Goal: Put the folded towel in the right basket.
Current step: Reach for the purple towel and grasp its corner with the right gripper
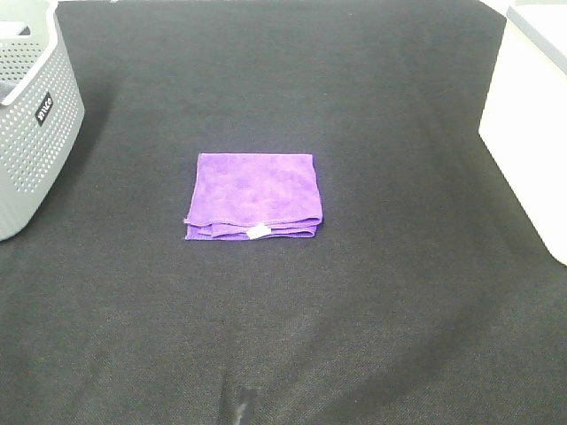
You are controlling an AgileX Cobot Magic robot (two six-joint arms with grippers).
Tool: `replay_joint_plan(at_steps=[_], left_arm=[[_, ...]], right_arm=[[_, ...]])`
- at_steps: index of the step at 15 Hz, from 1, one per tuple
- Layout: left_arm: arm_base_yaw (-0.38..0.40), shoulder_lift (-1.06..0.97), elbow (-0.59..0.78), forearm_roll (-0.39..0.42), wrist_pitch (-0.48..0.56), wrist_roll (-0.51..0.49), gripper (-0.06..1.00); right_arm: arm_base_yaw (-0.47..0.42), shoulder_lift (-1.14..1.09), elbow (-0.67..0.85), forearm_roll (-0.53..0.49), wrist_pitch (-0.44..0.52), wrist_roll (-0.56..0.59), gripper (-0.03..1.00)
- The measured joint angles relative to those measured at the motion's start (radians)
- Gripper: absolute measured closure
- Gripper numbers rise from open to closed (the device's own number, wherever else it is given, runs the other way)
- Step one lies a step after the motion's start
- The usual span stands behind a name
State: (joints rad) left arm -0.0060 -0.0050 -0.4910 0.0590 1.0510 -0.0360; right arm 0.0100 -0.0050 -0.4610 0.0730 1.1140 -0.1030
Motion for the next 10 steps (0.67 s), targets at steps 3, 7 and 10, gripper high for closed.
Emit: replay_joint_plan(at_steps=[3,7,10], left_arm=[[0.000,0.000,0.000,0.000,0.000,0.000,-0.04],[0.000,0.000,0.000,0.000,0.000,0.000,-0.04],[0.000,0.000,0.000,0.000,0.000,0.000,-0.04]], right_arm=[[0.000,0.000,0.000,0.000,0.000,0.000,-0.02],[0.000,0.000,0.000,0.000,0.000,0.000,-0.02],[0.000,0.000,0.000,0.000,0.000,0.000,-0.02]])
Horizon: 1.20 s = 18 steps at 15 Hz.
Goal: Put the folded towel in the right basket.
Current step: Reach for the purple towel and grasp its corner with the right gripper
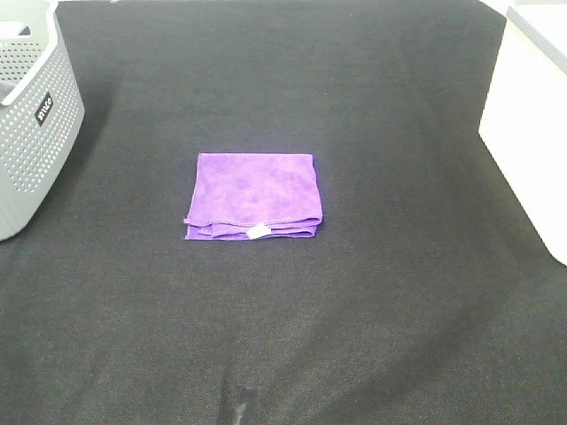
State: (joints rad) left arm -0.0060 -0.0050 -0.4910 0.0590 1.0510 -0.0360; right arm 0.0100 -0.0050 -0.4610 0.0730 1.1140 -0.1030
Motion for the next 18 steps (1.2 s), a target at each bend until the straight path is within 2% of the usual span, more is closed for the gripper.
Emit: replay_joint_plan(at_steps=[18], left_arm=[[0.000,0.000,0.000,0.000,0.000,0.000,-0.04]], right_arm=[[0.000,0.000,0.000,-0.001,0.000,0.021,-0.02]])
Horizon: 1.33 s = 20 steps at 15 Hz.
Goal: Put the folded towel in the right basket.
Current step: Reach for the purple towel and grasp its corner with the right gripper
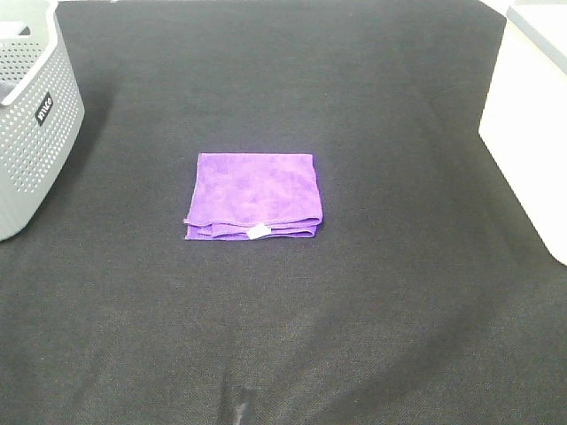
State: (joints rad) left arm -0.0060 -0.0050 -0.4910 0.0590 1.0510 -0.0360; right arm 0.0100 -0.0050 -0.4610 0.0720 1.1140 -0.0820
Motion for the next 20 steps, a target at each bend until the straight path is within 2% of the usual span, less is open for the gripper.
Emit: replay_joint_plan(at_steps=[20], left_arm=[[0.000,0.000,0.000,0.000,0.000,0.000,-0.04]], right_arm=[[0.000,0.000,0.000,0.000,0.000,0.003,-0.02]])
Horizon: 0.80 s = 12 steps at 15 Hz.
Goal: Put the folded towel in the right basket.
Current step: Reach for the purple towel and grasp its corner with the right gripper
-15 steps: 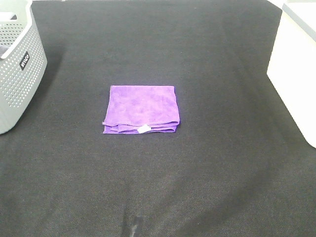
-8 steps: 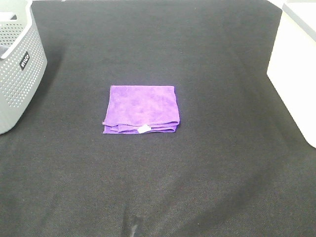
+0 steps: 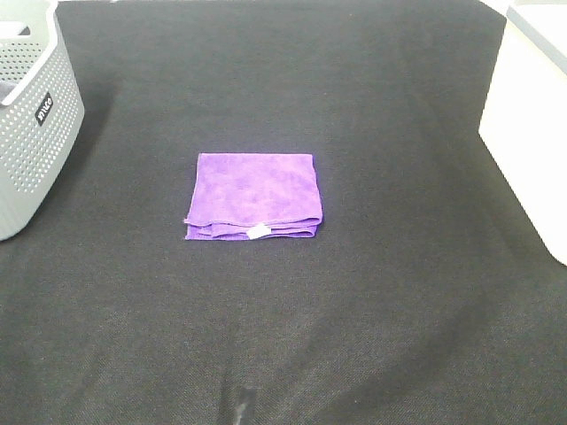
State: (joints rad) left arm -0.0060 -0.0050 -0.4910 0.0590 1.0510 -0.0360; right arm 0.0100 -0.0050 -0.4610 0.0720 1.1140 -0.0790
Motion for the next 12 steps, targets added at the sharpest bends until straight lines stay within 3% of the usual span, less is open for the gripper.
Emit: replay_joint_plan(at_steps=[5,9,10,12], left_arm=[[0.000,0.000,0.000,0.000,0.000,0.000,-0.04],[0.000,0.000,0.000,0.000,0.000,0.000,-0.04],[0.000,0.000,0.000,0.000,0.000,0.000,-0.04],[0.000,0.000,0.000,0.000,0.000,0.000,-0.04]], right_arm=[[0.000,0.018,-0.044,0.013,0.014,-0.017,-0.02],[0.000,0.501,-0.468,0.062,0.101,0.036,-0.02],[0.000,0.501,-0.468,0.062,0.101,0.036,-0.02],[0.000,0.713,-0.640,0.087,0.100,0.039,-0.02]])
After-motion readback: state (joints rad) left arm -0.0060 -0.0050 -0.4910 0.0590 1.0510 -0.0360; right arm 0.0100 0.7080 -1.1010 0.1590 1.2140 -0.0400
